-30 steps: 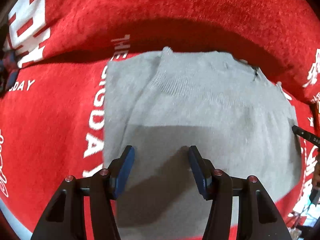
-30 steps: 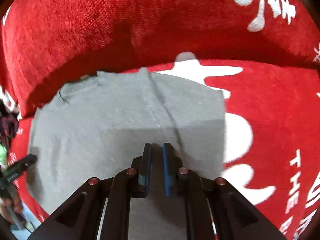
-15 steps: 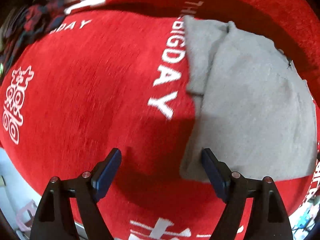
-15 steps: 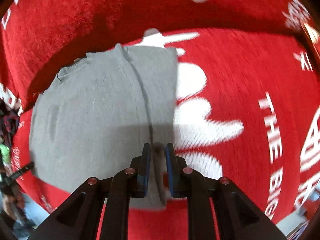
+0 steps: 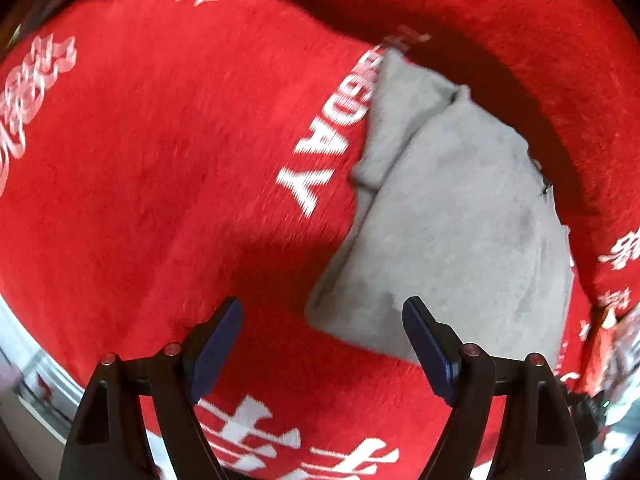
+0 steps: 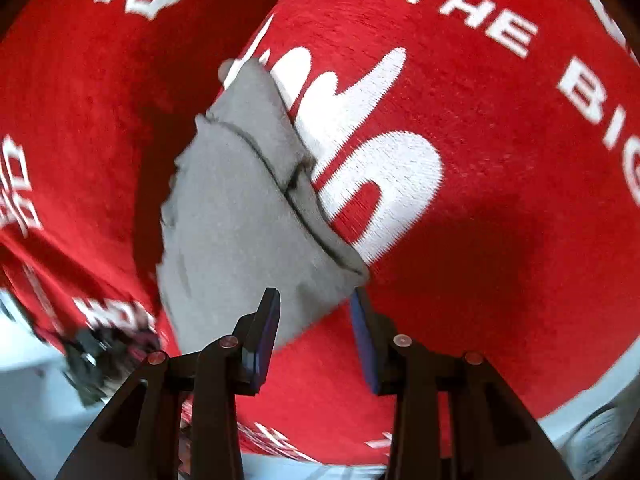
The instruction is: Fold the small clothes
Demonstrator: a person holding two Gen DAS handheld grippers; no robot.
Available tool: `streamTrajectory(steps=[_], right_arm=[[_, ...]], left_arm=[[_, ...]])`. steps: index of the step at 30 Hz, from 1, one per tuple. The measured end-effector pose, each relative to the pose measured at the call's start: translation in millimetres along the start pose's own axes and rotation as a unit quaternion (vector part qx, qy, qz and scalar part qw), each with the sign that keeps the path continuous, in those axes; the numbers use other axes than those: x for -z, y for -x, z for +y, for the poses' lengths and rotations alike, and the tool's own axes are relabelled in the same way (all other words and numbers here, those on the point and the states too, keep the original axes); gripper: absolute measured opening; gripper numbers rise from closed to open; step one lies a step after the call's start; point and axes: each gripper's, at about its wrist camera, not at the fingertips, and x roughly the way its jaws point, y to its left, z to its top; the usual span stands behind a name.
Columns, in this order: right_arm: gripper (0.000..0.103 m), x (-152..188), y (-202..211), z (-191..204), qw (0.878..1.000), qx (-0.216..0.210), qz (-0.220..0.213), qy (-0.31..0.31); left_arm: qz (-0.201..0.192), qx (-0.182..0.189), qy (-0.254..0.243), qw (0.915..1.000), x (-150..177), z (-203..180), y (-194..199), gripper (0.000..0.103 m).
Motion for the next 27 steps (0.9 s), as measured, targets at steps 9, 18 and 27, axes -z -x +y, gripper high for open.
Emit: streamTrajectory(steps=[9,18,27], right_arm=[[0.0,-18,-7,20,0.982,0.163,-0.01,0.099],[0.001,-2,12,33,0.982,0.135,0.0,0.133],[0.001,-1,-32,84,0.952,0.155,0.022,0.261]], left_arm=[[-0.006,-0.111,-0.108,0.9879,-20,-16,-26,0.068],[-0.018,-0.112,-0.127,0.9854,-19,-21,-1,0.068],[-0.008,-0.072,-0.191,0.979,-16,-74,-14,0.068]])
